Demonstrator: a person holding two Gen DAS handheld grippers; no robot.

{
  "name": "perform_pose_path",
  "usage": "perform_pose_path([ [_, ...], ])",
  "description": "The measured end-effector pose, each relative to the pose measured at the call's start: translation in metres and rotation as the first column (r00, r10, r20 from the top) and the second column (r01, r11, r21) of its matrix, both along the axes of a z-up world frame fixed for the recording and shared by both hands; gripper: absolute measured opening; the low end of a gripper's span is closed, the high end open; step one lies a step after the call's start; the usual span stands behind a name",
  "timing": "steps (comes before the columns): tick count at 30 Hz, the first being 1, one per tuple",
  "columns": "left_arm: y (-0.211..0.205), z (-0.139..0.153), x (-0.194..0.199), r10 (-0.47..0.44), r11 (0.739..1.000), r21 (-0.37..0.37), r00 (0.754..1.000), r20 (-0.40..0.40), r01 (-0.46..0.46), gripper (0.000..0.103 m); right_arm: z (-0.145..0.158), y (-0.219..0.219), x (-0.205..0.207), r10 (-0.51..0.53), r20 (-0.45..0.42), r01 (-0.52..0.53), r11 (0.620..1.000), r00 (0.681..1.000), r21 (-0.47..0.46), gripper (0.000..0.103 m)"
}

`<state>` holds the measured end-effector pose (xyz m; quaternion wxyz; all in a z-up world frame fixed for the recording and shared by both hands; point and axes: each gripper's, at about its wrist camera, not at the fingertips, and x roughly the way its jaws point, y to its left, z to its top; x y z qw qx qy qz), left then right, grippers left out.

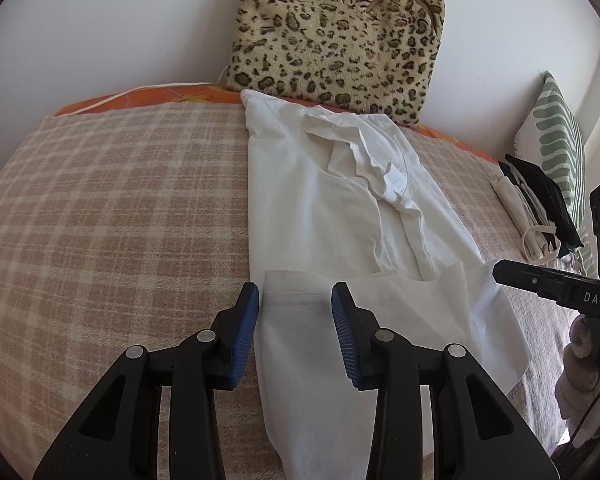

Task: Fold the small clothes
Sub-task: 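Move both open tools along the shirt to its collar end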

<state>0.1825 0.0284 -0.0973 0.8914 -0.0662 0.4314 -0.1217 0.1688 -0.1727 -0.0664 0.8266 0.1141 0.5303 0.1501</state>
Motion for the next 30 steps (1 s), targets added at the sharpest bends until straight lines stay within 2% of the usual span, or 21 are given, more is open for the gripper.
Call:
perform_pose_path([
  [4,-0.006,-0.006,0.002,-0.023,1.0,0.015,1.0,0.001,0.023,0.033,-0.005,0.003,0.002,0.003,-0.012,-0.003,1.0,1.0,-0.005,0.044],
  [5,-0.006,-0.007,0.002,-0.024,1.0,0.015,1.0,0.004,0.024,0.021,-0.005,0.004,0.002,0.005,-0.013,-0.005,1.0,1.0,-0.006,0.044],
  [6,-0.006,-0.008,0.002,-0.02,1.0,0.019,1.0,0.008,0.02,0.015,-0.006,0.005,0.002,0.007,-0.012,-0.007,1.0,1.0,-0.008,0.042],
  [8,-0.003,-0.008,0.003,-0.015,1.0,-0.004,1.0,0.015,0.015,0.008,-0.008,0.007,0.003,0.014,-0.016,-0.014,1.0,1.0,-0.014,0.026],
  [10,-0.001,-0.006,0.002,-0.002,1.0,-0.006,1.0,0.028,0.002,0.007,-0.01,0.008,0.004,0.019,-0.023,-0.019,1.0,1.0,-0.007,0.012],
  [11,0.0,-0.004,0.001,0.002,1.0,-0.002,0.999,0.041,-0.002,0.007,-0.01,0.009,0.003,0.018,-0.018,-0.018,1.0,1.0,-0.007,0.008],
  [13,0.0,-0.003,0.0,0.007,0.999,0.037,0.998,0.059,-0.009,0.007,-0.008,0.009,0.004,0.002,0.004,-0.002,0.999,1.0,-0.05,0.007],
  [14,0.001,-0.004,0.0,0.012,0.998,0.054,0.998,0.062,-0.015,0.007,-0.009,0.009,0.006,-0.006,0.007,0.007,0.996,1.0,-0.085,0.007],
  [16,0.001,-0.005,0.001,0.011,0.999,0.049,0.998,0.057,-0.014,0.007,-0.011,0.006,0.007,0.003,0.006,-0.003,0.998,1.0,-0.067,0.007],
  [18,0.002,-0.004,0.001,0.019,0.999,0.045,0.999,0.047,-0.021,0.011,-0.01,0.006,0.007,0.008,0.005,-0.008,0.997,1.0,-0.079,0.007],
  [19,0.002,-0.002,0.001,0.018,0.999,0.046,0.999,0.041,-0.019,0.011,-0.006,0.007,0.005,0.009,0.013,-0.008,0.996,1.0,-0.089,0.01],
  [20,0.002,0.002,0.0,0.017,0.998,0.052,0.999,0.045,-0.02,0.012,-0.002,0.007,0.003,0.01,0.027,-0.007,0.994,1.0,-0.106,0.018],
  [22,0.002,0.011,-0.006,0.019,0.997,0.077,0.997,0.077,-0.025,0.012,0.009,0.008,-0.005,0.007,0.082,0.006,0.989,0.997,-0.149,0.03],
  [23,0.002,0.015,-0.01,0.013,0.996,0.089,0.995,0.094,-0.022,0.014,0.014,0.007,-0.008,0.009,0.112,0.01,0.987,0.994,-0.162,0.032],
  [26,0.0,0.025,-0.021,-0.017,0.994,0.113,0.991,0.132,0.002,0.02,0.025,0.009,-0.018,0.035,0.155,-0.009,0.986,0.987,-0.169,0.032],
  [30,0.005,0.029,-0.027,-0.024,0.994,0.108,0.992,0.124,0.011,0.02,0.024,0.017,-0.024,0.092,0.144,-0.066,0.982,0.985,-0.178,0.032],
])
